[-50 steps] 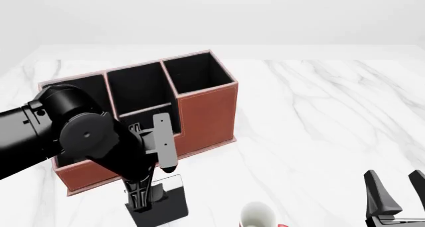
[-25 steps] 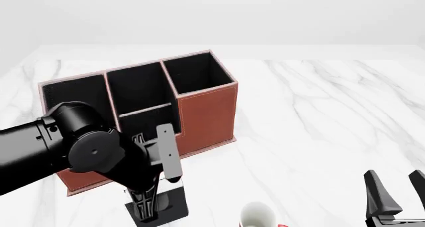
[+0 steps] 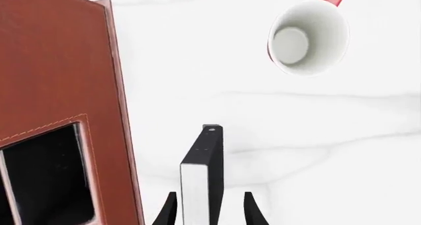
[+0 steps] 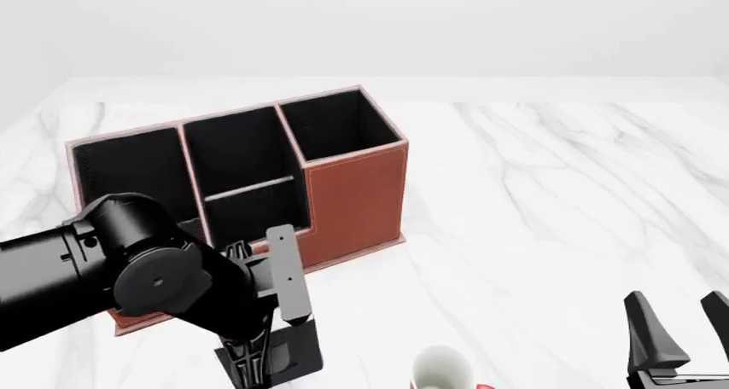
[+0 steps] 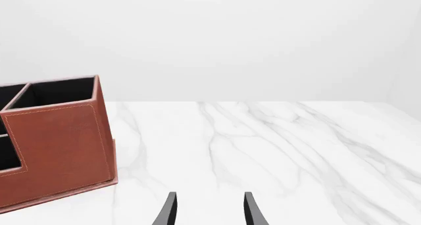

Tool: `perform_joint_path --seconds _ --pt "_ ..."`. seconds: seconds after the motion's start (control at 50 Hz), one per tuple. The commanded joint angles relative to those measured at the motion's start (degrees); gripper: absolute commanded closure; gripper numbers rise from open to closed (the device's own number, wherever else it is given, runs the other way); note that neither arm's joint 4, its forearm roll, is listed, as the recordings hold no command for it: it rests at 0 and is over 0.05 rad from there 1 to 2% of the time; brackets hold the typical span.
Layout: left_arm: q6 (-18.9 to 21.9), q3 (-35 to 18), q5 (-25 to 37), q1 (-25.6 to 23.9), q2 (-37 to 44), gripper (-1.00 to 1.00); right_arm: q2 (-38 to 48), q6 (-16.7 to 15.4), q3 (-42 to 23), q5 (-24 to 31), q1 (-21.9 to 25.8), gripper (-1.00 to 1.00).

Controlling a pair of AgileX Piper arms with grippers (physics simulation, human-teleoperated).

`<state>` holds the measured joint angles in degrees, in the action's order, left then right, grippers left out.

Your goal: Pick up the book and place it in the front compartment of the caddy.

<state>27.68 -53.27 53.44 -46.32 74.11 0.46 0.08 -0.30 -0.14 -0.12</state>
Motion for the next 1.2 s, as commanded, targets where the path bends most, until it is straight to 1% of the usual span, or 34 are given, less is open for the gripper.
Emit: perform_joint_path --seconds 0.02,0.42,0.88,1.2 --pt "-0.59 1.02 -0.92 -0.35 -1.16 -1.00 -0.07 -0.02 0.05 0.02 0.04 -1.00" --pt "-0.65 2.35 -1.90 0.16 -1.50 -1.00 -0.06 -0.04 0.05 0.03 0.05 -1.00" --pt "-1.14 4.61 -4.69 0.13 -1.07 -1.00 -0.06 -0.02 0.05 0.03 0.05 -1.00" --pt "-2.29 6.09 -6.57 -0.65 -0.65 -1.00 -0.06 -0.03 0.05 0.03 0.05 -1.00"
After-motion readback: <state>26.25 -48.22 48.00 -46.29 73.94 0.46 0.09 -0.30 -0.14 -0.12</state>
